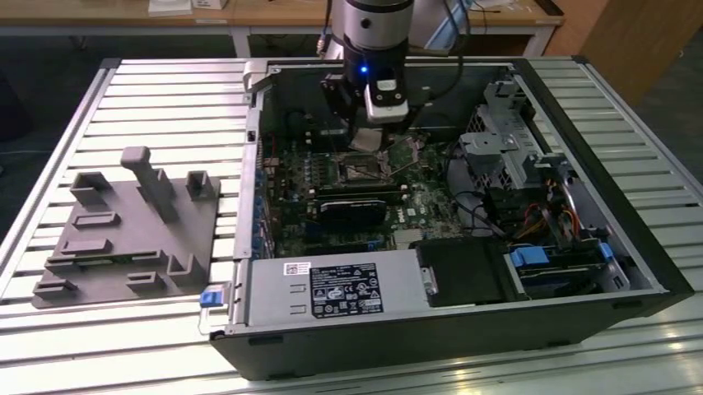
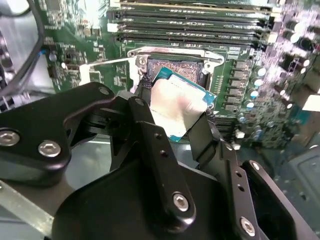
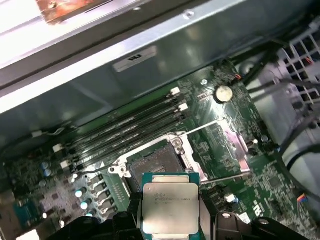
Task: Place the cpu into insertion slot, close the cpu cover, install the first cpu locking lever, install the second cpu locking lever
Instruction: 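Place the cpu into insertion slot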
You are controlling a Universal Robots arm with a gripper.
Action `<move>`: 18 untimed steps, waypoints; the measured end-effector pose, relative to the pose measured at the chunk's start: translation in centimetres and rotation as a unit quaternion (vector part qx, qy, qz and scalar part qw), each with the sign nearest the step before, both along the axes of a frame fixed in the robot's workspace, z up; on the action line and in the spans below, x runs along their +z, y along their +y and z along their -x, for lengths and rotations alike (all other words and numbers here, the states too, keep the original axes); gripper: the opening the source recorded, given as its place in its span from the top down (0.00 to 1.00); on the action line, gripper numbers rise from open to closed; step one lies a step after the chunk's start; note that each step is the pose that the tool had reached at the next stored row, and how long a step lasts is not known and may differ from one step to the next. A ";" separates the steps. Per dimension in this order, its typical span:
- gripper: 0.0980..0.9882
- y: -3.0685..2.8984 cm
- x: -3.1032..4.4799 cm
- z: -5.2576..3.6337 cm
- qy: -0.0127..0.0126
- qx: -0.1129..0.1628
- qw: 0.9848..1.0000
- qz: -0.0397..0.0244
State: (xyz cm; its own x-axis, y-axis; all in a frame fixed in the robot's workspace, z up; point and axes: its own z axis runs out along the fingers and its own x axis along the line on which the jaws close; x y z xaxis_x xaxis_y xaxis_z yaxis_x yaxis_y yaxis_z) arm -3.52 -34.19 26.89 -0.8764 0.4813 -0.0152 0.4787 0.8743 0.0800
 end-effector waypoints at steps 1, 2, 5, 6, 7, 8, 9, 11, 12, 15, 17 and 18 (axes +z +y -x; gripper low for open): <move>0.50 0.00 -0.02 0.00 0.000 -0.009 1.000 0.000; 0.50 0.00 -0.04 0.00 0.000 -0.018 1.000 0.000; 0.50 0.00 -0.11 0.00 0.000 -0.044 0.999 0.001; 0.50 0.00 -0.13 0.00 0.000 -0.054 0.999 0.001; 0.50 0.00 -0.15 0.00 0.000 -0.063 0.998 0.001; 0.50 0.00 -0.18 0.00 0.000 -0.072 0.997 0.001; 0.50 0.00 -0.20 0.00 0.000 -0.080 0.997 0.001; 0.50 0.00 -0.24 0.00 0.000 -0.098 0.995 0.001; 0.50 0.00 -0.26 0.00 0.000 -0.107 0.994 0.001; 0.50 0.00 -0.33 0.00 0.000 -0.136 0.991 0.002; 0.50 0.00 -0.35 0.00 0.000 -0.153 0.988 0.002; 0.50 0.00 -0.36 0.00 0.000 -0.161 0.987 0.002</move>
